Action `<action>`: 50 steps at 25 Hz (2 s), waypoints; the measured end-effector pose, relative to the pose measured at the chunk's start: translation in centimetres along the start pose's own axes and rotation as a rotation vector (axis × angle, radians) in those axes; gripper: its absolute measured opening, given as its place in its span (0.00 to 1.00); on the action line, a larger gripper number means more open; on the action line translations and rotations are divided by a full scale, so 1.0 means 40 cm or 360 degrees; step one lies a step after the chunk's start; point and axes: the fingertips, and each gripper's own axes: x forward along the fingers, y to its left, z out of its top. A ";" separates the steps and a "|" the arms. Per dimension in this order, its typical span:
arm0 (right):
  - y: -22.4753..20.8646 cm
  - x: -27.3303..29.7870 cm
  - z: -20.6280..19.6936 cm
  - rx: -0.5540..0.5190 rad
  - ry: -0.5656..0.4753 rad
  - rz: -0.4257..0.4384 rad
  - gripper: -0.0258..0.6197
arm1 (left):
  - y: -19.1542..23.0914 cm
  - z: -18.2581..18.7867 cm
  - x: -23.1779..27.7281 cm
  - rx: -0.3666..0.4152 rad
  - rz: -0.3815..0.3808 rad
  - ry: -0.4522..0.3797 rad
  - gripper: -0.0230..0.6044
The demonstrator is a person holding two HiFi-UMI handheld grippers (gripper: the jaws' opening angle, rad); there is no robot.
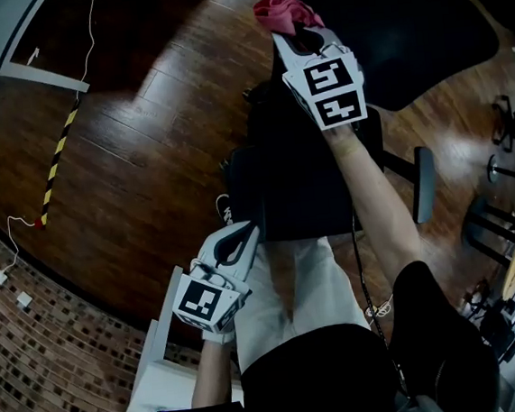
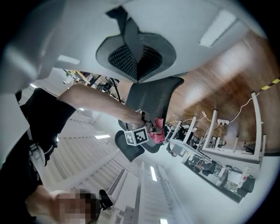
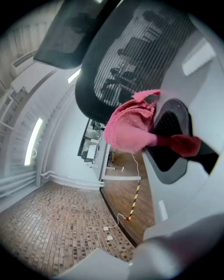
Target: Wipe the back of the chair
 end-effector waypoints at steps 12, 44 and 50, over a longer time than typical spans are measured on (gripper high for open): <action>-0.032 0.017 0.124 0.0127 -0.0174 0.0075 0.11 | 0.047 0.042 -0.018 0.0020 0.0023 -0.0011 0.02; -0.763 -0.512 -0.367 0.0417 0.0014 -0.0610 0.11 | -0.297 0.023 0.429 0.0204 -0.0388 0.0262 0.02; -0.910 -0.658 -0.419 0.0497 0.0055 -0.0881 0.11 | -0.342 0.016 0.463 0.0216 -0.0446 0.0290 0.02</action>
